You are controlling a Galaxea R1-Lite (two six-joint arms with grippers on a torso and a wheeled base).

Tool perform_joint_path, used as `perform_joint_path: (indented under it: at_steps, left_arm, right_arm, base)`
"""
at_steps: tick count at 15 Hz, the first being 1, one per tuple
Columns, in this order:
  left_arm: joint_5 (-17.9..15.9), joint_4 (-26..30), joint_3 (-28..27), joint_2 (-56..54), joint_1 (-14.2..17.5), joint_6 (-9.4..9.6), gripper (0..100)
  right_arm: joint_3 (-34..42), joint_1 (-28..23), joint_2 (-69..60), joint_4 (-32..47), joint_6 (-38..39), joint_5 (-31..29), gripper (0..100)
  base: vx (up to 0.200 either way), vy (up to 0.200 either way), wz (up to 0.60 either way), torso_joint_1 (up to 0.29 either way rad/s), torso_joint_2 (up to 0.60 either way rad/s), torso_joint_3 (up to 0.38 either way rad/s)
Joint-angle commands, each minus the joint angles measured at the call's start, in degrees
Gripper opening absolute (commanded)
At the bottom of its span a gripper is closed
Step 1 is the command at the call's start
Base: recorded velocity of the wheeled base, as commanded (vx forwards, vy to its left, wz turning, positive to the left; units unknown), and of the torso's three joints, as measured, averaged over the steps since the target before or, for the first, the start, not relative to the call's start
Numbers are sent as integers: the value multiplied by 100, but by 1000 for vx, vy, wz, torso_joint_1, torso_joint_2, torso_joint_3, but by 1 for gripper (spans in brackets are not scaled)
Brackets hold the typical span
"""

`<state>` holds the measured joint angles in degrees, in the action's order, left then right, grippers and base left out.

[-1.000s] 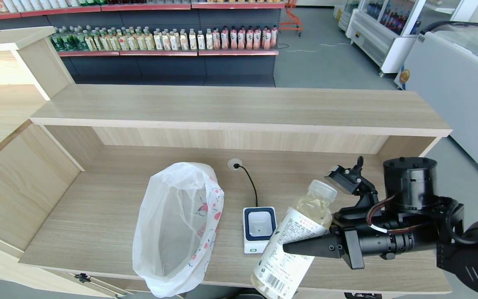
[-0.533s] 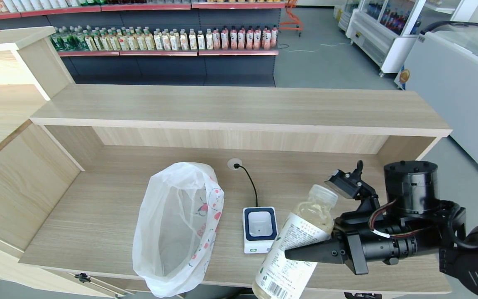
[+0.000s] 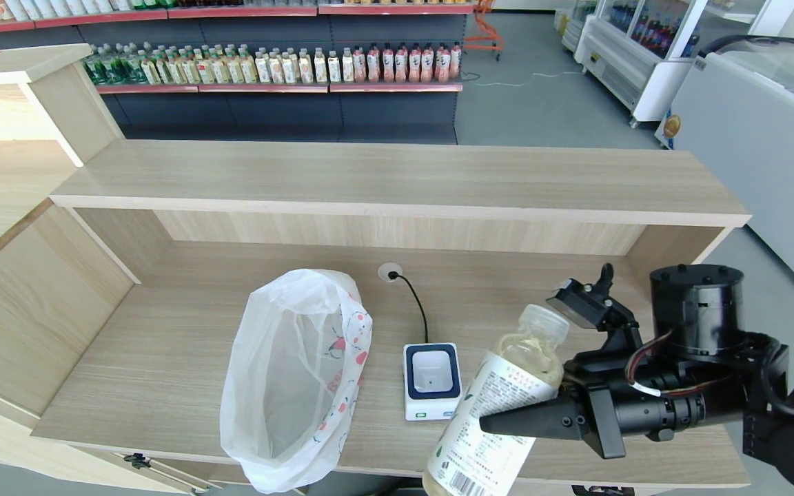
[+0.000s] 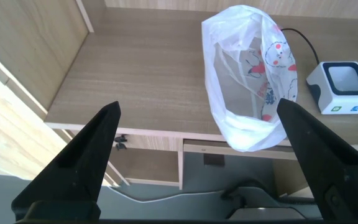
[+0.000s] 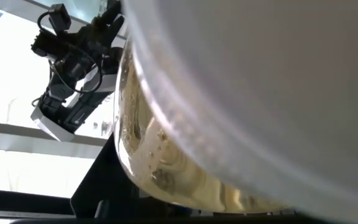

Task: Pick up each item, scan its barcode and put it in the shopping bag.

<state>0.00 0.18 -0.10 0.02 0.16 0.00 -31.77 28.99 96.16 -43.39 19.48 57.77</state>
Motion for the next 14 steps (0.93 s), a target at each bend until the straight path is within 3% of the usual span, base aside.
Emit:
perform_joint_path:
  at_steps: [1, 12, 14]
  left_arm:
    - [0, -1, 1, -2, 2, 0, 100]
    - [0, -1, 1, -2, 2, 0, 100]
    - [0, -1, 1, -2, 2, 0, 100]
  right_arm:
    - [22, 1, -36, -12, -6, 6, 0]
    - [171, -42, -212, -12, -76, -29, 0]
    - [171, -183, -352, -3, -471, -178, 0]
  base:
    - [0, 0, 0, 0, 0, 0]
    - [0, 0, 0, 0, 0, 0]
    - [0, 0, 0, 0, 0, 0]
